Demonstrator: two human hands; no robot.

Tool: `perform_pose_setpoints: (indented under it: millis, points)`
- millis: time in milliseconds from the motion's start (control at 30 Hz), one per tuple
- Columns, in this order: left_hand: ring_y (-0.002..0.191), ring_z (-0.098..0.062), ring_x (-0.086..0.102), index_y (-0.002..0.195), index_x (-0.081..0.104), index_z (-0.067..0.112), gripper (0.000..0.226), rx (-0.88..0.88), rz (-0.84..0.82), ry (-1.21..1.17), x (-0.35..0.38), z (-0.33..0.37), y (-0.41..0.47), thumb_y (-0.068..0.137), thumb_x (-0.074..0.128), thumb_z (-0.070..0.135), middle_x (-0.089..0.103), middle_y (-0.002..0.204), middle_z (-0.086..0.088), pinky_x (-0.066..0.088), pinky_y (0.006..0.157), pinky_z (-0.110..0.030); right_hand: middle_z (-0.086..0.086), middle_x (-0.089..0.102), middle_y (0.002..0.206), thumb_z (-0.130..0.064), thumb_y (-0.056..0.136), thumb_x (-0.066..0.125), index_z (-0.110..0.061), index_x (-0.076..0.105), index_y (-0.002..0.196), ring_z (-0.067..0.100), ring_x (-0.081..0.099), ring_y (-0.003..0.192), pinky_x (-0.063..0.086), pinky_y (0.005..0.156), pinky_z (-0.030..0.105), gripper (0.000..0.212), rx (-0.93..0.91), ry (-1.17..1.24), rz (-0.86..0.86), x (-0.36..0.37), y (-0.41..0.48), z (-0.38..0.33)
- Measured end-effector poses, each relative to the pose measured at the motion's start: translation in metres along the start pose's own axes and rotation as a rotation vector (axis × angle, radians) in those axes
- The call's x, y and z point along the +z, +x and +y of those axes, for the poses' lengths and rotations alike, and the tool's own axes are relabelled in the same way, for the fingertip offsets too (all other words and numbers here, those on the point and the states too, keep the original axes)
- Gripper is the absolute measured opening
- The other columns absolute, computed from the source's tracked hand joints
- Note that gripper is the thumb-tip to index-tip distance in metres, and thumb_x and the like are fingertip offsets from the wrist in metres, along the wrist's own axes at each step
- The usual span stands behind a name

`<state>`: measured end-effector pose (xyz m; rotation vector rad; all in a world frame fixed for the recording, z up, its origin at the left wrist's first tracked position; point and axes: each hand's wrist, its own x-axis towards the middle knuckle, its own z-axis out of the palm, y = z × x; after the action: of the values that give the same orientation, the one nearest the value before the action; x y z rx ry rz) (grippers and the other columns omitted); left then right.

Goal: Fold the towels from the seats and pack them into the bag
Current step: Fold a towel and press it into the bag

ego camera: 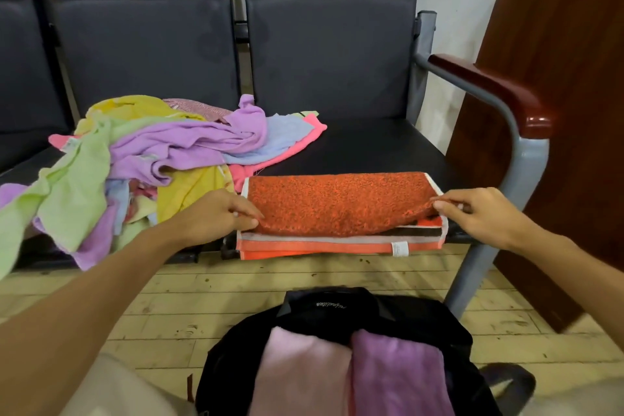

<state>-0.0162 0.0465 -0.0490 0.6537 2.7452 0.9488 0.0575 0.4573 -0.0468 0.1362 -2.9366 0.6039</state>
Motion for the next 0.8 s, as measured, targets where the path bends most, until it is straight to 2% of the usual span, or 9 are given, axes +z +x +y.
perform_pose_setpoints:
  millis: [67,167,267,367,433,533,633,733,800]
  points:
    - [0.095,0.005,0.06,0.076,0.073,0.03,0.022,-0.047,-0.104,-0.006,0.002,0.002,0.0,0.085,0.07,0.01,0.068,0.104,0.012,0.039,0.082,-0.007,-0.009,0.071,0.081,-0.047,0.093,0.047,-0.022,0.075,0.094,0.004,0.062,0.077,0.043,0.069,0.011,0.038,0.039,0.013,-0.067,0.002,-0.002,0.0]
    - [0.096,0.002,0.062,0.082,0.077,0.021,0.018,-0.082,-0.08,-0.124,0.004,0.008,0.003,0.092,0.062,0.022,0.071,0.099,0.012,0.044,0.086,-0.011,-0.008,0.07,0.089,-0.036,0.097,0.053,-0.018,0.077,0.092,0.004,0.061,0.082,0.045,0.076,0.02,0.03,0.072,0.004,-0.045,0.007,0.001,0.001]
    - [0.089,-0.006,0.061,0.092,0.072,0.017,0.016,-0.096,0.117,-0.083,0.008,0.007,0.011,0.094,0.057,0.013,0.069,0.09,0.009,0.041,0.07,-0.003,0.005,0.066,0.096,-0.026,0.093,0.063,-0.013,0.07,0.092,0.018,0.06,0.087,0.046,0.079,0.029,0.015,0.14,-0.022,0.042,0.015,0.009,0.005]
    - [0.084,-0.018,0.055,0.104,0.062,0.004,0.019,-0.233,0.286,0.03,0.014,0.0,0.019,0.089,0.066,0.014,0.06,0.092,-0.007,0.036,0.059,-0.018,0.008,0.062,0.097,-0.032,0.089,0.068,-0.01,0.054,0.101,0.022,0.059,0.089,0.043,0.073,0.031,0.028,0.321,0.022,0.047,0.024,0.017,0.007]
    - [0.081,-0.023,0.056,0.1,0.06,0.004,0.024,-0.342,0.184,-0.016,0.016,-0.004,0.023,0.087,0.07,0.021,0.063,0.094,-0.015,0.04,0.059,-0.026,0.009,0.06,0.099,-0.044,0.087,0.067,-0.006,0.052,0.104,0.022,0.057,0.089,0.041,0.069,0.03,0.044,0.445,0.02,0.011,0.028,0.024,0.01]
    - [0.081,-0.023,0.061,0.08,0.066,0.004,0.025,-0.393,0.047,-0.066,0.02,0.001,0.029,0.085,0.071,0.027,0.069,0.087,-0.012,0.047,0.073,-0.03,0.01,0.064,0.091,-0.056,0.086,0.063,-0.005,0.059,0.089,0.023,0.061,0.083,0.039,0.056,0.028,0.051,0.555,0.044,-0.072,0.029,0.035,0.006]
    - [0.082,-0.021,0.056,0.072,0.059,0.012,0.028,-0.451,0.008,-0.039,0.02,0.008,0.03,0.083,0.072,0.033,0.059,0.076,-0.001,0.042,0.074,-0.027,0.008,0.061,0.091,-0.057,0.085,0.063,-0.011,0.055,0.081,0.026,0.06,0.09,0.046,0.072,0.033,0.047,0.606,0.061,-0.103,0.03,0.04,-0.002]
    - [0.092,-0.023,0.061,0.093,0.067,0.003,0.032,-0.485,0.02,-0.11,0.02,0.007,0.034,0.081,0.075,0.032,0.067,0.099,-0.009,0.048,0.085,-0.031,0.004,0.064,0.098,-0.062,0.076,0.068,-0.018,0.059,0.082,0.027,0.06,0.102,0.045,0.098,0.045,0.045,0.622,0.108,-0.158,0.035,0.045,-0.004]
    - [0.088,-0.022,0.059,0.097,0.064,0.008,0.018,-0.455,0.094,-0.17,0.02,0.013,0.033,0.086,0.07,0.02,0.065,0.101,-0.009,0.045,0.078,-0.027,0.004,0.067,0.099,-0.059,0.067,0.075,-0.02,0.065,0.084,0.026,0.062,0.101,0.046,0.098,0.044,0.044,0.612,0.21,-0.17,0.037,0.046,-0.006]
